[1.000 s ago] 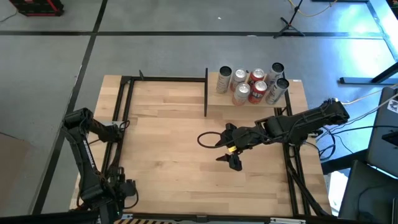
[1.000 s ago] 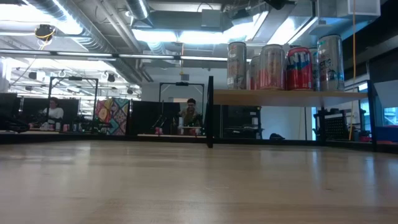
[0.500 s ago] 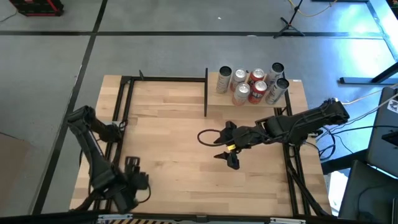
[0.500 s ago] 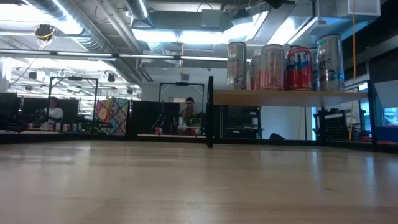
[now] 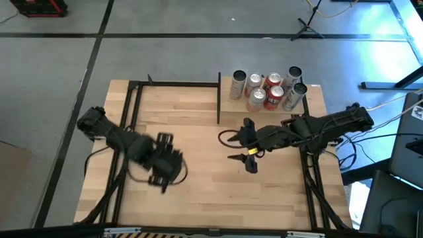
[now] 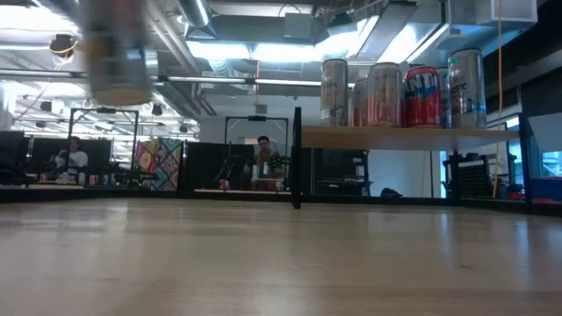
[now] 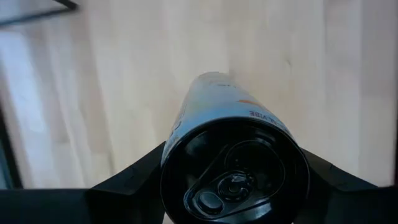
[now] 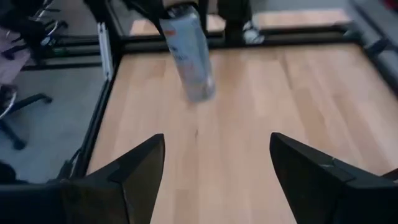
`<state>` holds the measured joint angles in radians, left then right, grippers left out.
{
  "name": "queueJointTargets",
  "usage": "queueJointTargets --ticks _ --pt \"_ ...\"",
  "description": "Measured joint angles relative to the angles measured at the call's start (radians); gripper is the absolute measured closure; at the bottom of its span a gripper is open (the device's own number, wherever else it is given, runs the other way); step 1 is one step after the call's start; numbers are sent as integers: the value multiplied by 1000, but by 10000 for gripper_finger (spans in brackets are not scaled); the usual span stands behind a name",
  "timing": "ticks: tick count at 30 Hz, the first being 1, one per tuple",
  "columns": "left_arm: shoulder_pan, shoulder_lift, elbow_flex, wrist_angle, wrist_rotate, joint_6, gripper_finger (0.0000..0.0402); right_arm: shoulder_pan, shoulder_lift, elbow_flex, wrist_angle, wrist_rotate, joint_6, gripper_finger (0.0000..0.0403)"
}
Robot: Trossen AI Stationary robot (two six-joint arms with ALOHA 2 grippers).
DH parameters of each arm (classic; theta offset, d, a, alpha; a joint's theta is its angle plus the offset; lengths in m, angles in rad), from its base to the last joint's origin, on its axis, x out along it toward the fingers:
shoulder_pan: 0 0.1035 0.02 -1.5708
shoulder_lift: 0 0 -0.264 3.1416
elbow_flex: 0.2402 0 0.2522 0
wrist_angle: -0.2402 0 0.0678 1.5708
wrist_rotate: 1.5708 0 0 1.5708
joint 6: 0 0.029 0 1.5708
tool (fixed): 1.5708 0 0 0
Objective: Place canned beverage on shelf
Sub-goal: Put the white yellow soda can on the shelf aligned with the other white yellow soda can
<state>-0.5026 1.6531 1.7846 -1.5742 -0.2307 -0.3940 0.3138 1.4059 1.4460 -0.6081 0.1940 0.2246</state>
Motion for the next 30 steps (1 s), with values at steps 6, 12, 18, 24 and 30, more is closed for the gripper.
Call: queueJointTargets --ticks 6,12,18,24,30 --pt "167 0 152 8 -16 156 175 -2 0 16 54 149 -41 123" --pt "323 -1 297 13 15 329 175 -35 12 16 167 267 -16 93" --pt "469 -1 343 17 114 472 175 -101 88 16 264 216 -4 35" --pt "558 -1 343 73 181 616 175 -174 172 16 336 198 -26 16" --pt "597 6 343 133 242 692 175 -221 233 16 459 154 -82 16"
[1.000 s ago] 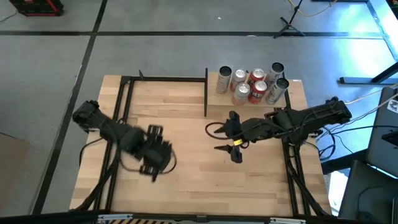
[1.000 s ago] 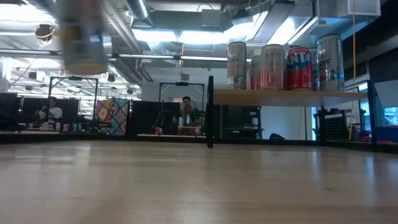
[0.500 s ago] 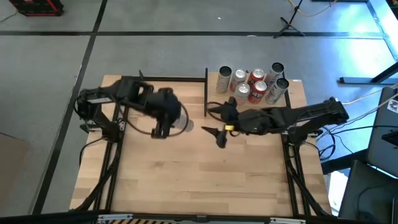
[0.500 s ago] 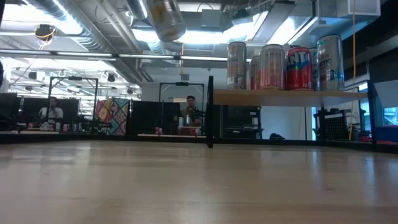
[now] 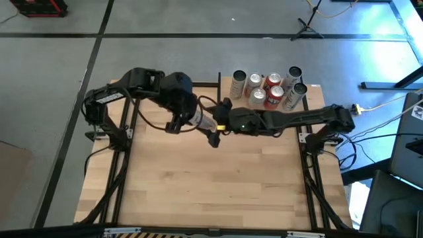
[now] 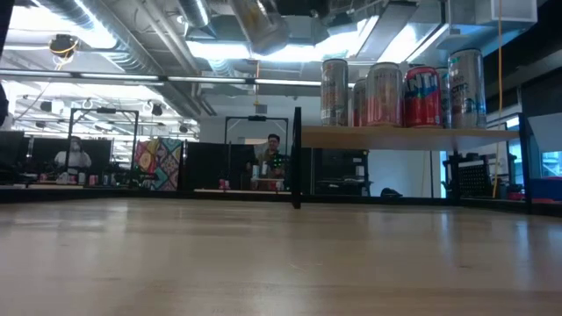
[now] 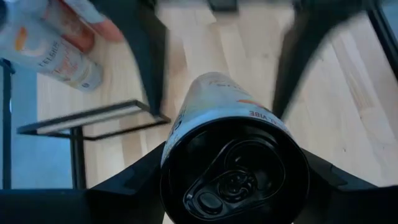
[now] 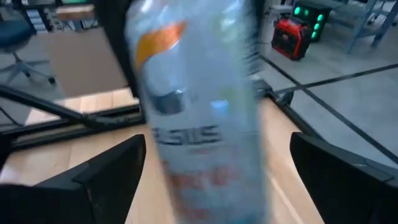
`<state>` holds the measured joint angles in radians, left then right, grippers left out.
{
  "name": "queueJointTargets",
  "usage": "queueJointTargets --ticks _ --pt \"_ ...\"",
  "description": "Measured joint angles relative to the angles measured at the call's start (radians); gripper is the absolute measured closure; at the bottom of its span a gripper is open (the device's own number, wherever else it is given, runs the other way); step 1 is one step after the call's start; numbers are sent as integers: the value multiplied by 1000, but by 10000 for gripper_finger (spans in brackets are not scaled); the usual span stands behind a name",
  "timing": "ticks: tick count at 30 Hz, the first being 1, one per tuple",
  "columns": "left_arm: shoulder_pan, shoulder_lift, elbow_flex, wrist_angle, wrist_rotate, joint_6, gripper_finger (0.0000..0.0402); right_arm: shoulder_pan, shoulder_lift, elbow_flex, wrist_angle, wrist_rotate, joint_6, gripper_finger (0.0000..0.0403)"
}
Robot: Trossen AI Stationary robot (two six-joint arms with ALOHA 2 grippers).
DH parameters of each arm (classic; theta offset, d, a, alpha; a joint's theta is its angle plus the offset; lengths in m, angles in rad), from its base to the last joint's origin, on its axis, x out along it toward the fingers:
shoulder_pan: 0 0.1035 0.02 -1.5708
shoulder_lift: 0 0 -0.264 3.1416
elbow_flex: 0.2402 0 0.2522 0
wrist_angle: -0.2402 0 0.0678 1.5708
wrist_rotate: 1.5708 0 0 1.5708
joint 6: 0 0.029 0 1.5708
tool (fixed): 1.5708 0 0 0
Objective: Place canned beverage on shelf
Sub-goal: Put the white yellow soda can on the shelf aligned with the other white yellow soda can
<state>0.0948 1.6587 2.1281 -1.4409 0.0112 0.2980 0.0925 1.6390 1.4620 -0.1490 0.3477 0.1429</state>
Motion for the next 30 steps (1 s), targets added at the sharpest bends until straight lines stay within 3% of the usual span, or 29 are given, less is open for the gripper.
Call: queueJointTargets --ticks 6,9,16,19,30 --pt "25 22 -18 59 42 -4 171 -11 42 0 58 3 -60 16" --pt "26 36 -18 51 46 -4 168 -9 51 -2 47 61 -91 29" --pt "27 46 -19 69 25 26 162 -7 50 -2 83 99 -106 136" --pt "20 46 -19 69 -24 28 146 -13 50 -2 82 102 -119 183" --pt "11 -48 -19 46 -267 -57 109 -14 48 -1 23 194 -42 183"
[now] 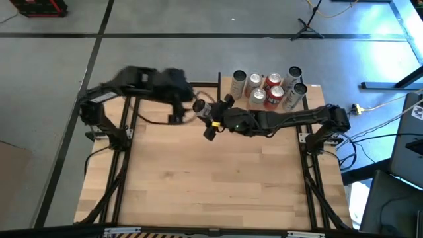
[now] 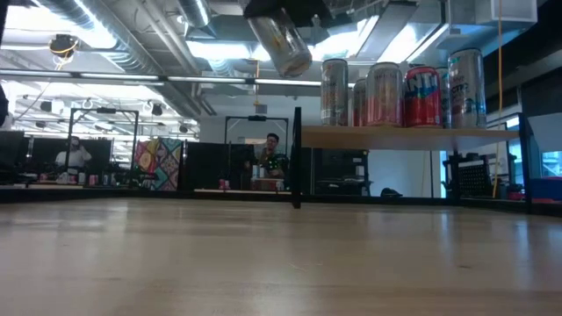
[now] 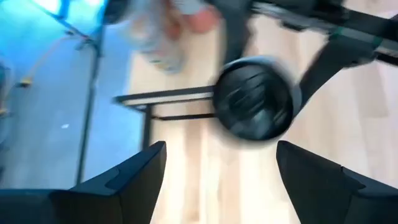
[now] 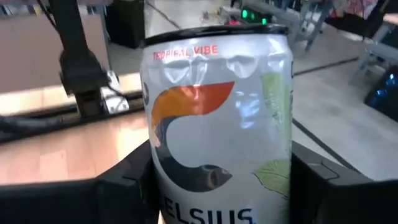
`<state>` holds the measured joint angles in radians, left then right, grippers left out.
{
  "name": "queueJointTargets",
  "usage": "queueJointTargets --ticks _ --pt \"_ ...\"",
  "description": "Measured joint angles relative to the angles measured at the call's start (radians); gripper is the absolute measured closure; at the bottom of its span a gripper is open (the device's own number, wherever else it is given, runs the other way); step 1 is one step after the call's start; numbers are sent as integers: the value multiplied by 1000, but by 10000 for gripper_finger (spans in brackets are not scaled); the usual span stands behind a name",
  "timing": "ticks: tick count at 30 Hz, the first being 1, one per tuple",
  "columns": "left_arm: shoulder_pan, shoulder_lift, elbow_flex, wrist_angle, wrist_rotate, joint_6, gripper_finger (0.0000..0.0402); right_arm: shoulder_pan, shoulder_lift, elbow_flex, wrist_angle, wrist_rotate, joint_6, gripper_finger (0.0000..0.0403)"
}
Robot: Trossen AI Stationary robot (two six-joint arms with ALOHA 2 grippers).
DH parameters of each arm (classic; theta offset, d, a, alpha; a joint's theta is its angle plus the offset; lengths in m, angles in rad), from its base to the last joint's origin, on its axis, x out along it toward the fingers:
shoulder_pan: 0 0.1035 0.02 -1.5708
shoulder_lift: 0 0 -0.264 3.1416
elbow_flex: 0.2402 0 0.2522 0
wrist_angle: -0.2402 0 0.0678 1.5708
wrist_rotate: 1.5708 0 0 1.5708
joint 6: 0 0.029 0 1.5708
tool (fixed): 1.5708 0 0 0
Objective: Place canned beverage on shelf
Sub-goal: Put the white yellow soda can on the shelf aligned with the other white yellow soda can
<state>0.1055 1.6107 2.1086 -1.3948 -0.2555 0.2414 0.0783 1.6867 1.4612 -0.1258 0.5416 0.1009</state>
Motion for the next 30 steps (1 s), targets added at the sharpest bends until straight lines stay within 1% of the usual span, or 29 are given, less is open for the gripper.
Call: queueJointTargets --ticks 3,5,9,12,16,19,24,28,30 --pt "17 -69 2 -15 -18 -4 108 1 0 0 -38 38 41 183" --pt "31 -108 2 -20 -19 -16 108 2 -1 0 -56 89 68 183" --pt "64 -189 2 -28 -12 -54 107 0 -4 0 -116 218 175 183" --pt "82 -245 2 -26 -12 -69 107 2 -5 -2 -171 350 263 183" --pt "86 -290 2 -21 -11 -75 107 6 -6 -40 -172 508 321 183" --pt "86 -309 1 -15 -10 -79 107 6 -6 -72 -167 589 368 183" --pt "86 -316 1 -15 -8 -81 107 -19 -6 -148 -108 668 423 183" --pt "86 -315 0 -15 -8 -79 107 -40 -6 -202 -13 738 395 183" --pt "86 -315 0 -15 -8 -78 107 -54 -6 -224 38 742 389 183"
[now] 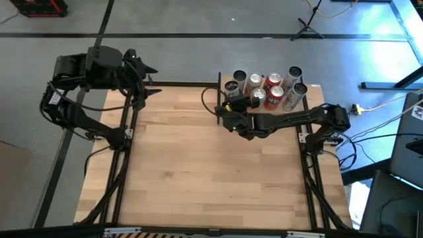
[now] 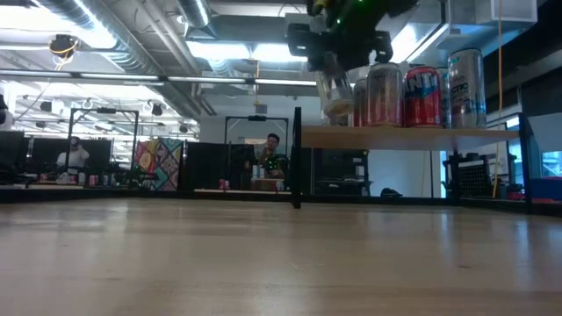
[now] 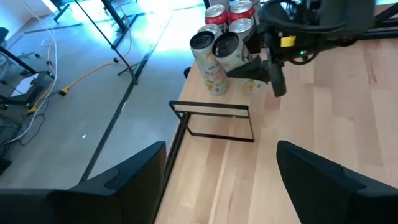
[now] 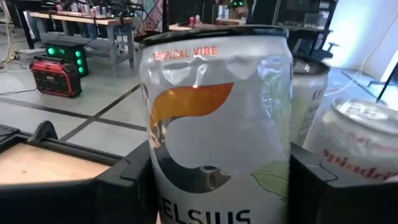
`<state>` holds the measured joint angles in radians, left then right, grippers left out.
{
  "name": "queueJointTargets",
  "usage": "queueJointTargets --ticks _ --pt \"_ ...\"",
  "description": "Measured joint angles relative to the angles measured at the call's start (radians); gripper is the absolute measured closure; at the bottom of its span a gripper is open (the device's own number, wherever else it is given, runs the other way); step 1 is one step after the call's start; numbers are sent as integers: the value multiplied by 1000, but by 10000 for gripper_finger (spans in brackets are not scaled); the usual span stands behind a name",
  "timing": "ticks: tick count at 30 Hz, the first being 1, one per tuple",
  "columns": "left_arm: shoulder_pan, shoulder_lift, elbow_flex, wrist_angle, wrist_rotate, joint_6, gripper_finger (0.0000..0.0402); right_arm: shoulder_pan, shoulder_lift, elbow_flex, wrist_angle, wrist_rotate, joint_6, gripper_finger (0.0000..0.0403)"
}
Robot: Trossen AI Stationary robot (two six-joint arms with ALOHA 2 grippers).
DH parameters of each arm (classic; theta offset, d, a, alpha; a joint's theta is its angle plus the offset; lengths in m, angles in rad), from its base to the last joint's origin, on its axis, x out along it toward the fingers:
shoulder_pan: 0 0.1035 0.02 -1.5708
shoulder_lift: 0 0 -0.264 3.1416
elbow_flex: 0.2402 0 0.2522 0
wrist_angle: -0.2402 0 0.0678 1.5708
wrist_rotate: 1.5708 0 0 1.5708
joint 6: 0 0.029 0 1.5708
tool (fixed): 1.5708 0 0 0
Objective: Place canned beverage on shelf
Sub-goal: Put the white yellow soda can on the shelf aligned with the other white yellow soda can
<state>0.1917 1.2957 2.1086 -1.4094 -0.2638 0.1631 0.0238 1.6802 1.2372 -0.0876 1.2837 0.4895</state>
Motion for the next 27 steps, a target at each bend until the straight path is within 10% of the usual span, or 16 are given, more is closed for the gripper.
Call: queueJointTargets --ticks 27 --pt "-1 0 0 12 22 4 107 -66 0 -147 317 15 -136 139"
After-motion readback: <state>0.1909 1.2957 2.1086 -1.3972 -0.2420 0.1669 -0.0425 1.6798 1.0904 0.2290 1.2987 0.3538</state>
